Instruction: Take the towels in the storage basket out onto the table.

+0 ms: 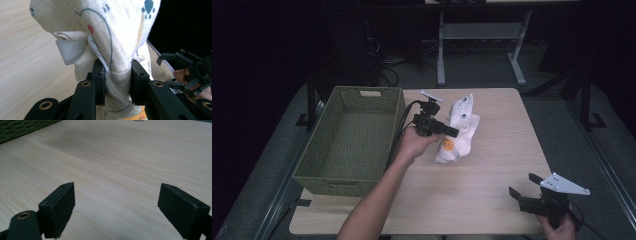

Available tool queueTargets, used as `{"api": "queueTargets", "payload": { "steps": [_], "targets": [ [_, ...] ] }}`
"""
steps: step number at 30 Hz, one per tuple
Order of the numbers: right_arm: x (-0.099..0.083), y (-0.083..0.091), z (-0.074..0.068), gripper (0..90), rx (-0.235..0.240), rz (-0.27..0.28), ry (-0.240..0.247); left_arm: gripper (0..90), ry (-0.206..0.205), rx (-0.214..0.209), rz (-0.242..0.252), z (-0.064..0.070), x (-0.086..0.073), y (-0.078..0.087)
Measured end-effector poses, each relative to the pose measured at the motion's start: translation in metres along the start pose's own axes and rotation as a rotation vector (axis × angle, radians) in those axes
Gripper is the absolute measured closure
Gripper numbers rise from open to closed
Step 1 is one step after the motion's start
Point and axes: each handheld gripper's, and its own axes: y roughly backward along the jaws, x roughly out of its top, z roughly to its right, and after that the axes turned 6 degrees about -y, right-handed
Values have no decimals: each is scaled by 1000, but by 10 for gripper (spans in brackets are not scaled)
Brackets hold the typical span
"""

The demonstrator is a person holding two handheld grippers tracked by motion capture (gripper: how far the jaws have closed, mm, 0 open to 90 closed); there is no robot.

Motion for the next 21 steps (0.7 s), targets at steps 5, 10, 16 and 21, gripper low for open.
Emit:
{"api": "queueTargets", "payload": {
  "steps": [5,10,16,21],
  "targets": [
    [0,-2,-1,140,-6,-14,1,700,-4,15,-16,-2,-3,-13],
    [-1,-4,0,139,-11,-25,-5,696,-11,38,-18,-2,-5,-22],
    [-1,-6,-1,139,-10,-29,0,696,6,64,-27,-10,-13,-31],
    [-1,-6,0,139,-14,-32,-4,692,22,81,-39,-16,-20,-38]
  ]
}}
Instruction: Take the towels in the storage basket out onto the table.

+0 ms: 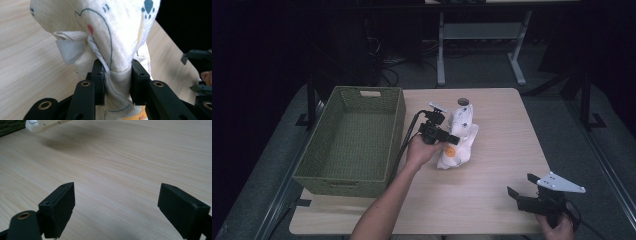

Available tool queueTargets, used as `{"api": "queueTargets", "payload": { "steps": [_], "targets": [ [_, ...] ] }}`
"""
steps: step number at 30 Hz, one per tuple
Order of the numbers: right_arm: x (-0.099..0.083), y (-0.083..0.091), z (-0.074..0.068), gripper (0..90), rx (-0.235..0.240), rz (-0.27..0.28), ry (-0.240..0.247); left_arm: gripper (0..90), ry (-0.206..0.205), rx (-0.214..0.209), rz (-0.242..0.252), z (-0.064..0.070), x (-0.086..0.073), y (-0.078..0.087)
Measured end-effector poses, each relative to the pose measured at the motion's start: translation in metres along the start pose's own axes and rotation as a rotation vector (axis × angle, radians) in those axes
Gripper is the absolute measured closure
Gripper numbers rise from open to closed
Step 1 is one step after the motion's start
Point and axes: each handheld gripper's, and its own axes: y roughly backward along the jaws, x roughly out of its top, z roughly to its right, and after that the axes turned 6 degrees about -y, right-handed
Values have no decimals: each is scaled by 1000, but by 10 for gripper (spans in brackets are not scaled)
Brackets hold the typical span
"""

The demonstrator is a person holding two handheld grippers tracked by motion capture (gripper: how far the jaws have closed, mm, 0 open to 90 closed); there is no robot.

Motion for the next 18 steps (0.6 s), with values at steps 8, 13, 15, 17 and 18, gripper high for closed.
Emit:
{"api": "queueTargets", "payload": {
  "steps": [8,13,15,17,18],
  "targets": [
    [0,-1,-1,139,4,-6,12,686,11,27,-25,-4,-7,-16],
    [0,-1,-2,139,9,-5,11,689,-6,48,-45,-2,-8,-25],
    [0,-1,-2,139,12,-5,17,689,-11,56,-48,-2,-8,-27],
    [1,-1,-2,139,12,-5,20,689,-10,63,-55,-2,-8,-28],
    [1,-1,-2,140,13,-5,20,689,-9,64,-53,-2,-8,-29]
  ]
}}
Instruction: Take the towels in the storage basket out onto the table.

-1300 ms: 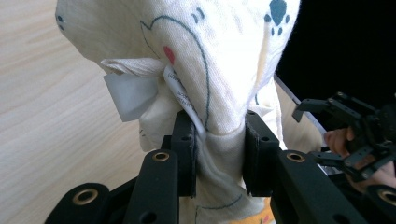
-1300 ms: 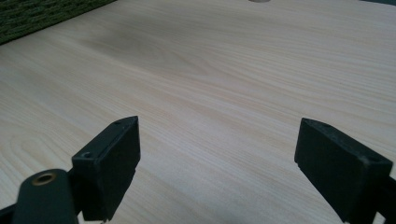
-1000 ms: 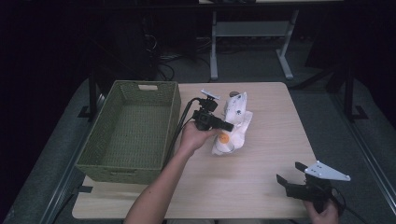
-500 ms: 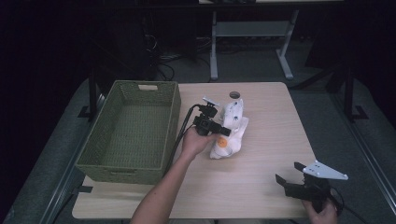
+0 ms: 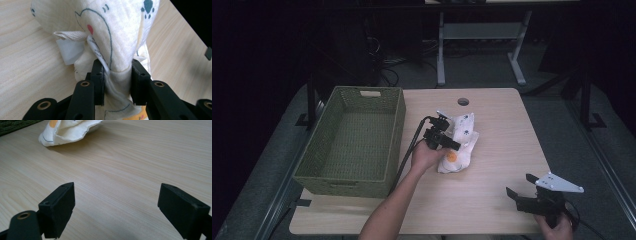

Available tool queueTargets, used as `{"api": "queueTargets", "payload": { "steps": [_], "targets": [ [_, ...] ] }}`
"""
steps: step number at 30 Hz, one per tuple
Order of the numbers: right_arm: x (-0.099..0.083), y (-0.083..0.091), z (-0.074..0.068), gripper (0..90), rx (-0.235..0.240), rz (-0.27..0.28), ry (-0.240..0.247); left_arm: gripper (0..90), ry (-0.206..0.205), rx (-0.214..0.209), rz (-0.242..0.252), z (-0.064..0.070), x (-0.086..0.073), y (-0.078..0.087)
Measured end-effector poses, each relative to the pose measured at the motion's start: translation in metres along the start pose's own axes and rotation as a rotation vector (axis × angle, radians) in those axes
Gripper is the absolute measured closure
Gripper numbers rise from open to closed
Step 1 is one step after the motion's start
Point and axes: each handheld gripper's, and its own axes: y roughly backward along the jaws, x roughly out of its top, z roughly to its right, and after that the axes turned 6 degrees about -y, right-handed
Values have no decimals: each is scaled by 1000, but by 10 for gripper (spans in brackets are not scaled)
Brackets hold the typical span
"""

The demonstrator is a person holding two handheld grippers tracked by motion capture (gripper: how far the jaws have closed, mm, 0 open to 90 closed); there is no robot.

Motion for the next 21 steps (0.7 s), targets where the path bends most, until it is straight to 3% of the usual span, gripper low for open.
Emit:
{"api": "queueTargets", "payload": {
  "steps": [13,21],
  "targets": [
    [0,0,0,139,7,0,-1,673,-4,22,-23,1,2,-14],
    [0,0,0,139,5,1,-2,610,-17,32,-32,3,1,-23]
  ]
}}
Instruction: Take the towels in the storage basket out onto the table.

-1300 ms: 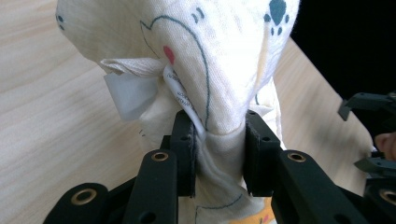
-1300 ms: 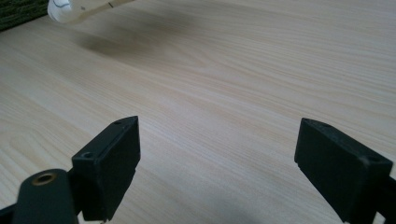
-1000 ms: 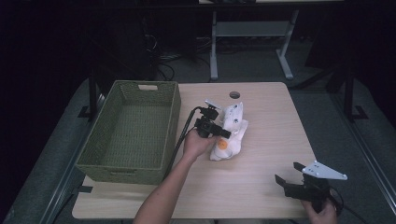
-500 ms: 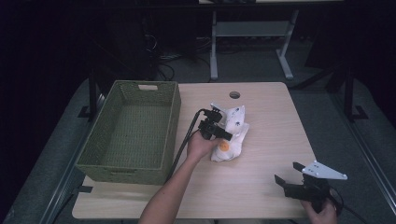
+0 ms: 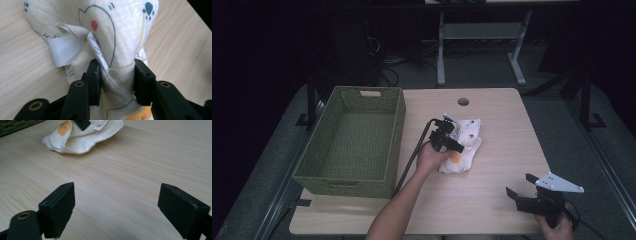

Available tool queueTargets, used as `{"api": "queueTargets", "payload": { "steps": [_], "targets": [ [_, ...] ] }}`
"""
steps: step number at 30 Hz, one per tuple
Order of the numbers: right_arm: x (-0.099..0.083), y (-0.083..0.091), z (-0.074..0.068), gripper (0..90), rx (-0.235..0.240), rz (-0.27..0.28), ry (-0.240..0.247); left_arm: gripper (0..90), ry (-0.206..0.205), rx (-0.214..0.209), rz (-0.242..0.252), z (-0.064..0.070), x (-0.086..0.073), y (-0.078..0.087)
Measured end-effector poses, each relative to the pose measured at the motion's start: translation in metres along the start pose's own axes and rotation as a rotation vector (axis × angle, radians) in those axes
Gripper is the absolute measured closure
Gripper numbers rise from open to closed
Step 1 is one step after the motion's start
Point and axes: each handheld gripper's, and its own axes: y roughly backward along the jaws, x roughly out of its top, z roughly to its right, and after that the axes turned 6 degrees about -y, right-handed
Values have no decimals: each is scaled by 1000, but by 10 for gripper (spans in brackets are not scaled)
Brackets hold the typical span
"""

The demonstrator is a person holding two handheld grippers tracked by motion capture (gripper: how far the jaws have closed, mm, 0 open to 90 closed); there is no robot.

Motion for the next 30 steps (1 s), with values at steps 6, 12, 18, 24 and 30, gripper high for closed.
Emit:
{"api": "queueTargets", "payload": {
  "steps": [6,12,18,24,30],
  "targets": [
    [0,-2,0,139,-14,-8,2,570,-11,12,-14,0,-1,0],
    [0,-3,-2,139,-11,-12,14,519,-1,25,3,0,-2,3],
    [0,-3,-3,139,-10,-19,14,496,-16,35,29,5,-2,8],
    [0,-3,-3,139,4,-25,19,448,-36,47,49,9,-4,14],
    [0,-4,-4,139,0,-31,24,418,-44,51,65,8,-10,21]
  ]
}}
